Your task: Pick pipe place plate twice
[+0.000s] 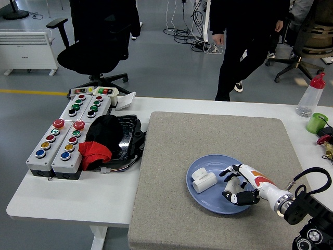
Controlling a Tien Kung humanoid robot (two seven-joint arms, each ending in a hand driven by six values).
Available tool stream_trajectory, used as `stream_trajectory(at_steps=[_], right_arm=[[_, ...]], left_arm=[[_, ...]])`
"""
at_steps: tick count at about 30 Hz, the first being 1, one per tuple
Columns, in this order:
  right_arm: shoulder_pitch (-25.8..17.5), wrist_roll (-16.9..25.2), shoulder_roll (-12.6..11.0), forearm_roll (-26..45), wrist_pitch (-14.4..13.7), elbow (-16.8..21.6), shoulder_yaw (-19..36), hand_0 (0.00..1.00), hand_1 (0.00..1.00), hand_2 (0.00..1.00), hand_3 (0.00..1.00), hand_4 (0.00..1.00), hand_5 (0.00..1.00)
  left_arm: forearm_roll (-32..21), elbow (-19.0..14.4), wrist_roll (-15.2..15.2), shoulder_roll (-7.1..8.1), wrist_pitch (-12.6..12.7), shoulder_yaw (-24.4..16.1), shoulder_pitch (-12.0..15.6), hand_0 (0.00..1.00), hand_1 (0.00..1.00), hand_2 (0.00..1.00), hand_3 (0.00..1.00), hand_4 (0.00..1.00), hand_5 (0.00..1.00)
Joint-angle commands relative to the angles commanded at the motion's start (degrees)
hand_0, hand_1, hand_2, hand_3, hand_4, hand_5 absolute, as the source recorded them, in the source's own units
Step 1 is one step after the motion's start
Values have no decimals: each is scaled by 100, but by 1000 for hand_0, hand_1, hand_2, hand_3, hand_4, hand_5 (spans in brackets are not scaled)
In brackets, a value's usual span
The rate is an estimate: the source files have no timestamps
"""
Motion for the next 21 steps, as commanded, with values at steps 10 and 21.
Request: stream_trajectory(at_steps=[10, 21], right_arm=[[26, 180, 21, 127, 90, 9, 233, 998, 957, 998, 998, 869, 416], [-99, 499, 20, 263, -346, 272, 682, 998, 956, 998, 998, 879, 423]], left_arm=[[35, 4, 0, 1, 1, -31, 2, 665, 636, 658, 604, 461, 998], [74, 6, 0, 7, -3, -53, -4, 664, 635, 658, 603, 461, 998]])
